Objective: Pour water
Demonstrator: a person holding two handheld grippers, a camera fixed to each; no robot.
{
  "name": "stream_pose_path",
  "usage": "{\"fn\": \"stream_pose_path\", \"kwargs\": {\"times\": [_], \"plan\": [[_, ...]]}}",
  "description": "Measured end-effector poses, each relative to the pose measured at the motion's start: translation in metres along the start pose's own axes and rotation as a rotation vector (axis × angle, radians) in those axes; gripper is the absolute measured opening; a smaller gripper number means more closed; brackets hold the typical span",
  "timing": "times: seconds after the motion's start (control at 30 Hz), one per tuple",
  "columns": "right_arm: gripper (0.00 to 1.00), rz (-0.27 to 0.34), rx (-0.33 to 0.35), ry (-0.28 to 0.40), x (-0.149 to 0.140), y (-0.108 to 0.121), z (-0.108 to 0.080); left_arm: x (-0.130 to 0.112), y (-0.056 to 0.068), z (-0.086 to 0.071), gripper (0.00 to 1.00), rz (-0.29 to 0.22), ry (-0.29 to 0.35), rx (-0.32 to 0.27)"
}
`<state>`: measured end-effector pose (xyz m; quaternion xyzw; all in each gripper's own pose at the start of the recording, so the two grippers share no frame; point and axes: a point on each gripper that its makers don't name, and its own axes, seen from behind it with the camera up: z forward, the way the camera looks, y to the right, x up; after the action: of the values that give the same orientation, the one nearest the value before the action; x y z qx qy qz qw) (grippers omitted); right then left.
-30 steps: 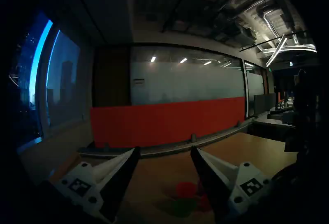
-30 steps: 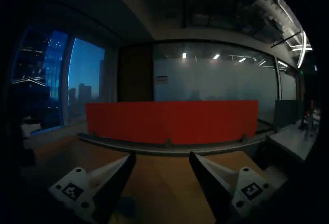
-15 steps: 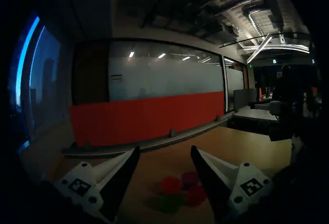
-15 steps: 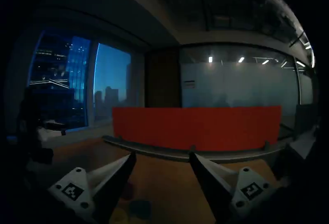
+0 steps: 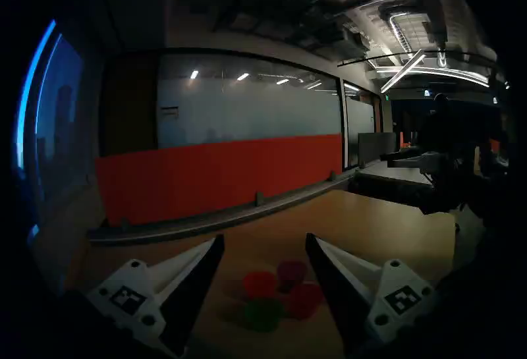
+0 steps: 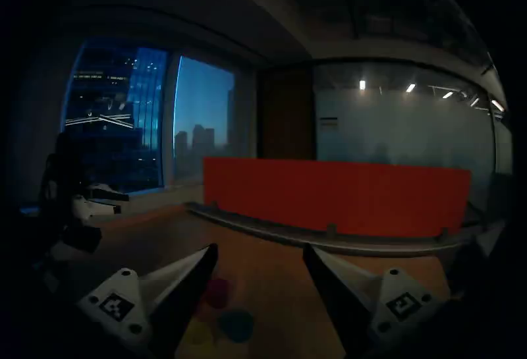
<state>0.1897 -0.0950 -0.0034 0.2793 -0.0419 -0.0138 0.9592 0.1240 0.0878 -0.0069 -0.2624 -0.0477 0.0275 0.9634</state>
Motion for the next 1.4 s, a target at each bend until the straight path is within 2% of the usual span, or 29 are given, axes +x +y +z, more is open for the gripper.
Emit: {"fn": "stream_pose_path", "kwargs": {"times": [0.47,0.97,1.4], "plan": [[1.0,-0.067,0.093,-0.13,-0.031,-0.013,0.012,-0.03,-0.005,0.007,0.91,0.022,-0.089,-0.028],[0.99,-0.08,0.156,-0.273,-0.09,-0.017,0.019,-0.086,-0.009,0.012,0.91,0.021,-0.197,-0.051],[0.99,-0.086,0.198,-0.367,-0.14,-0.022,0.03,-0.136,-0.004,0.02,0.91,0.005,-0.292,-0.076]]}}
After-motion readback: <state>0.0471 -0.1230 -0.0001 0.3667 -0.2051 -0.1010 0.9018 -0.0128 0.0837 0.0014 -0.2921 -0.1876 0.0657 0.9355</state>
